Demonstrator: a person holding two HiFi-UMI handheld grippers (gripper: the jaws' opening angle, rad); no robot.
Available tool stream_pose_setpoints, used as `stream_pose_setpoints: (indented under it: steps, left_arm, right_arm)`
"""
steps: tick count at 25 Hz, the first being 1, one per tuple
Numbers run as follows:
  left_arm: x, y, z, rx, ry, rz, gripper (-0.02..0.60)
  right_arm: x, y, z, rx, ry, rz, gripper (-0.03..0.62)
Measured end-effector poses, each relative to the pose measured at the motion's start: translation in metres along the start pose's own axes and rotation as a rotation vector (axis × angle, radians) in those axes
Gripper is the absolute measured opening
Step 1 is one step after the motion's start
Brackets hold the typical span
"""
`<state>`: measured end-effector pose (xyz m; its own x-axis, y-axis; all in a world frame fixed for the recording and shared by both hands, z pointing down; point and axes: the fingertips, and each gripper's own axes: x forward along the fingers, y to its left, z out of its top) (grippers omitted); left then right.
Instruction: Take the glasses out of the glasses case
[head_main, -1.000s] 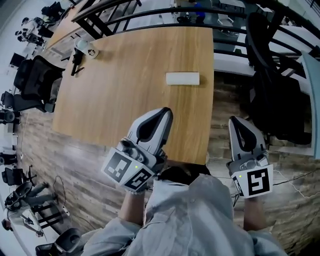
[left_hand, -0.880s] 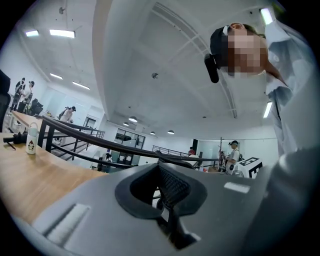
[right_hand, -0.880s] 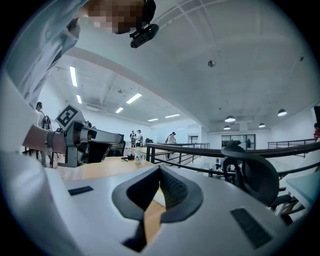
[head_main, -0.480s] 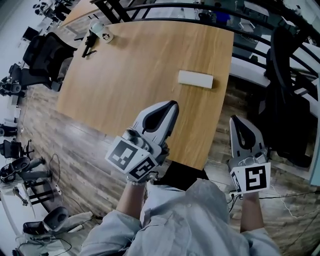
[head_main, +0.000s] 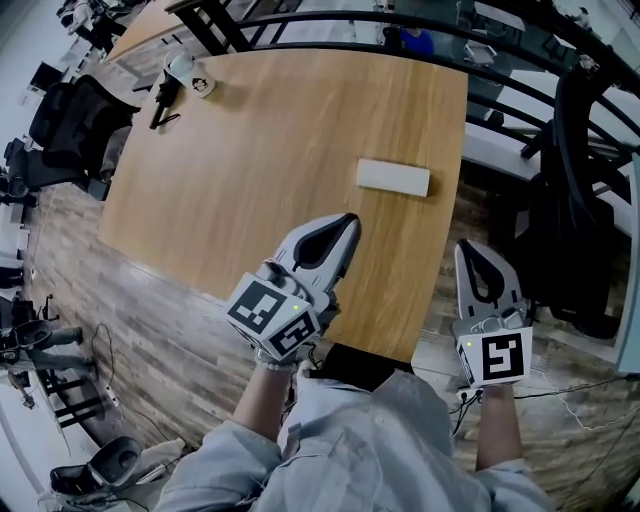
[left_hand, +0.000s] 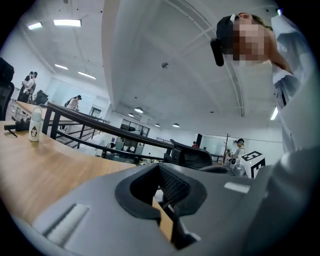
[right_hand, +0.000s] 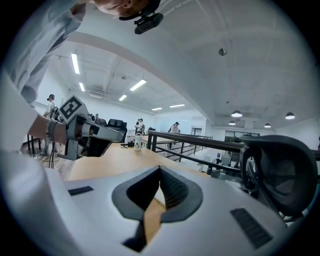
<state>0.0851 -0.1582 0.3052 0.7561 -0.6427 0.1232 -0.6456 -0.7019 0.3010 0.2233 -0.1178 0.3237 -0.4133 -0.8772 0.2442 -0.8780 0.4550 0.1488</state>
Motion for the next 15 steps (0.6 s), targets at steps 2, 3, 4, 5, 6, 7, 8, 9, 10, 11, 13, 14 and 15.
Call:
stream_pose_setpoints:
  steps: [2, 3, 4, 5, 6, 7, 8, 9, 10, 11, 13, 14, 15]
  left_arm:
    - [0.005, 0.012, -0.007, -0.011, 0.011, -0.004, 0.003]
    - [0.008, 0.017, -0.011, -0.015, 0.016, -0.008, 0.003]
    - [0.011, 0.022, -0.014, -0.017, 0.022, -0.012, 0.003]
    - [0.014, 0.027, -0.017, -0.020, 0.031, -0.015, 0.003]
    - [0.017, 0.032, -0.021, -0.023, 0.040, -0.016, 0.003]
    - [0.020, 0.037, -0.024, -0.026, 0.050, -0.017, 0.003]
    - [0.023, 0.042, -0.027, -0.028, 0.057, -0.017, 0.004]
    - [0.027, 0.047, -0.029, -0.030, 0.064, -0.016, 0.003]
    - [0.030, 0.052, -0.032, -0.031, 0.072, -0.014, 0.003]
    - [0.033, 0.057, -0.035, -0.031, 0.080, -0.013, 0.003]
    - [0.039, 0.066, -0.043, -0.032, 0.100, -0.010, 0.003]
    - [0.042, 0.070, -0.047, -0.033, 0.110, -0.009, 0.003]
    - [0.045, 0.075, -0.050, -0.035, 0.119, -0.007, 0.003]
  right_arm:
    - [0.012, -0.001, -0.005, -0.033, 0.027, 0.002, 0.002]
    - [0.018, -0.001, -0.008, -0.055, 0.043, 0.006, 0.002]
    - [0.024, -0.002, -0.011, -0.074, 0.059, 0.008, 0.002]
    - [0.030, -0.003, -0.013, -0.086, 0.071, 0.010, 0.002]
    - [0.037, -0.003, -0.015, -0.091, 0.079, 0.015, 0.002]
    - [0.044, -0.003, -0.017, -0.093, 0.083, 0.022, 0.002]
    - [0.051, -0.003, -0.019, -0.094, 0.084, 0.029, 0.002]
    - [0.058, -0.003, -0.021, -0.097, 0.083, 0.035, 0.002]
    - [0.065, -0.003, -0.023, -0.105, 0.088, 0.043, 0.002]
    - [0.072, -0.003, -0.025, -0.119, 0.100, 0.051, 0.002]
    - [0.083, -0.002, -0.032, -0.144, 0.129, 0.065, 0.002]
    - [0.089, -0.002, -0.035, -0.150, 0.136, 0.068, 0.003]
    - [0.095, -0.003, -0.038, -0.156, 0.141, 0.071, 0.003]
